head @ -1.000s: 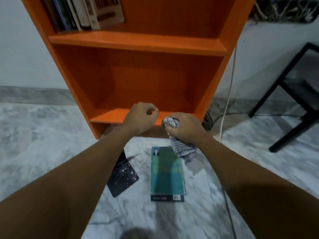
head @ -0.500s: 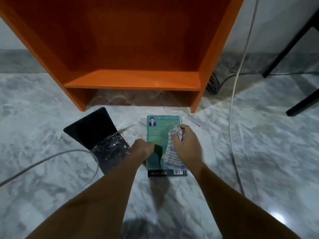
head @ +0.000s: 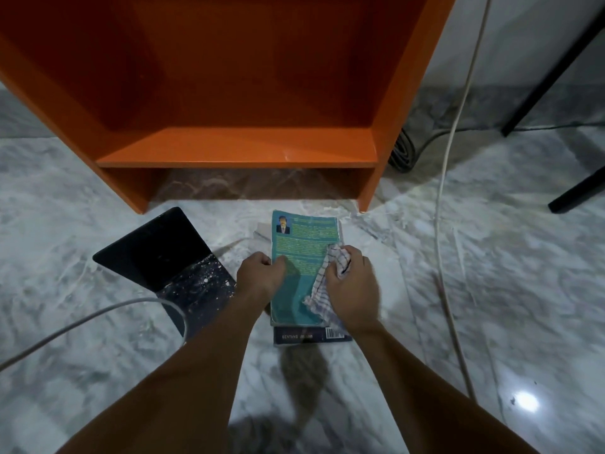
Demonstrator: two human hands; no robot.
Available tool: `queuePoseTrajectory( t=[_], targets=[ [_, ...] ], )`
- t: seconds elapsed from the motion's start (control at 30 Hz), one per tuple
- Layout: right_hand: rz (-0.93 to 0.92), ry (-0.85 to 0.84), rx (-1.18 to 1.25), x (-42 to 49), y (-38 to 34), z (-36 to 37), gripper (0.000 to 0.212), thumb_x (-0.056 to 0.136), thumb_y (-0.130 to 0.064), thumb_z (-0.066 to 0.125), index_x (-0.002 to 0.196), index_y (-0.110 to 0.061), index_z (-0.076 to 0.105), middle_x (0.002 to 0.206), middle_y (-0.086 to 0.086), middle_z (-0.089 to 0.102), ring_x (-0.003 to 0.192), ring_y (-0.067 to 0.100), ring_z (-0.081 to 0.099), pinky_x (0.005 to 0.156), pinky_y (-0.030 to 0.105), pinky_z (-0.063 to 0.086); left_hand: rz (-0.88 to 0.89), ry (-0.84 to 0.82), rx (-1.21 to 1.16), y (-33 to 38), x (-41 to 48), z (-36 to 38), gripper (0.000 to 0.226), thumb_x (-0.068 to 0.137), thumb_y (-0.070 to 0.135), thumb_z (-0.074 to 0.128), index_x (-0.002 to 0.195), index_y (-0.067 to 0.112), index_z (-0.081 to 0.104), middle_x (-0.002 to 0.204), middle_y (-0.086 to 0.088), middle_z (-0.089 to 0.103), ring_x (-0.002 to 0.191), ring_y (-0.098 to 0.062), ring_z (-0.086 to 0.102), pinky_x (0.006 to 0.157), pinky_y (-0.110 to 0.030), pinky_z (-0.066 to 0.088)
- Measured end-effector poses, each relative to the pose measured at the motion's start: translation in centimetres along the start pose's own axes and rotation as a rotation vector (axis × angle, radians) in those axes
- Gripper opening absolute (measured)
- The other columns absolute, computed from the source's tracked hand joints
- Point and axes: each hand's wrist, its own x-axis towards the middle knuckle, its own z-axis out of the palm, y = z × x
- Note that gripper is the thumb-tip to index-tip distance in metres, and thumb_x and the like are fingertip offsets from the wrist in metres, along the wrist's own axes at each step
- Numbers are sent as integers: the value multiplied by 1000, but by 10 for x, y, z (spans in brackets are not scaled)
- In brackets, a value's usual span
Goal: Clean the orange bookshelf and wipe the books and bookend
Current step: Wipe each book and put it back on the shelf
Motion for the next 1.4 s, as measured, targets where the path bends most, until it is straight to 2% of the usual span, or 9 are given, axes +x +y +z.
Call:
queuePoseTrajectory(
  t=[0.2,0.4,0.57,0.73,0.87,1.03,1.13,1.27,1.4],
  targets=[
    [68,31,-16,1,-3,2,36,89,-38,61,123,-27,54,108,0,65,97,22,62,75,26,39,163,1,-67,0,-2,2,40,93,31,65,68,13,40,66,-5,44,58,-16,41,51,-28,31],
    [25,-57,93,10,3,-8,28,96,-34,54,121,-22,55,110,0,63,99,19,60,76,23,40,1,-276,-316,14,-5,6,26,99,31,59,122,19,64,113,-4,68,98,-24,67,81,-36,57],
    [-368,-3,315,-3,-25,-33,30,99,-22,45,125,-9,54,114,2,53,100,-13,52,76,-1,39,14,-355,-346,31,8,-18,19,99,29,58,114,19,65,110,-9,72,94,-29,70,77,-39,58],
    [-788,-132,19,-8,-51,-18,32,98,-31,45,126,-18,55,116,2,48,107,15,46,90,27,42,18,-583,-423,46,9,-45,18,98,22,59,112,16,68,104,-13,74,85,-27,71,70,-34,57],
    [-687,20,27,6,-49,-19,30,101,-30,42,127,-21,53,118,1,48,110,13,41,88,24,40,29,-725,-416,52,5,-62,21,99,14,55,117,14,65,104,-16,73,81,-27,70,72,-36,60],
    [-78,146,203,66,-39,-24,47,97,-51,34,113,-16,61,111,5,61,102,20,60,87,38,52,29,-816,-298,50,-1,-75,25,97,13,57,121,15,65,109,-17,72,82,-29,71,76,-41,60],
    [-259,161,210,55,-64,-31,27,104,-41,37,107,-22,55,110,-2,54,96,5,54,83,20,46,36,-787,-292,46,-5,-71,24,98,10,56,121,13,64,106,-20,72,77,-29,70,70,-39,60],
    [-783,-23,14,28,-98,-16,31,101,-36,42,115,-17,61,107,-1,53,101,12,46,82,25,38,80,-707,-196,46,-2,-71,13,98,1,51,105,1,62,92,-26,70,74,-29,68,72,-37,56],
    [-591,81,54,51,-84,-11,36,102,-40,42,124,-18,61,110,0,54,100,11,44,78,26,36,40,-823,-198,38,-3,-84,25,98,9,58,123,9,62,116,-28,68,94,-37,66,84,-43,56]
  ],
)
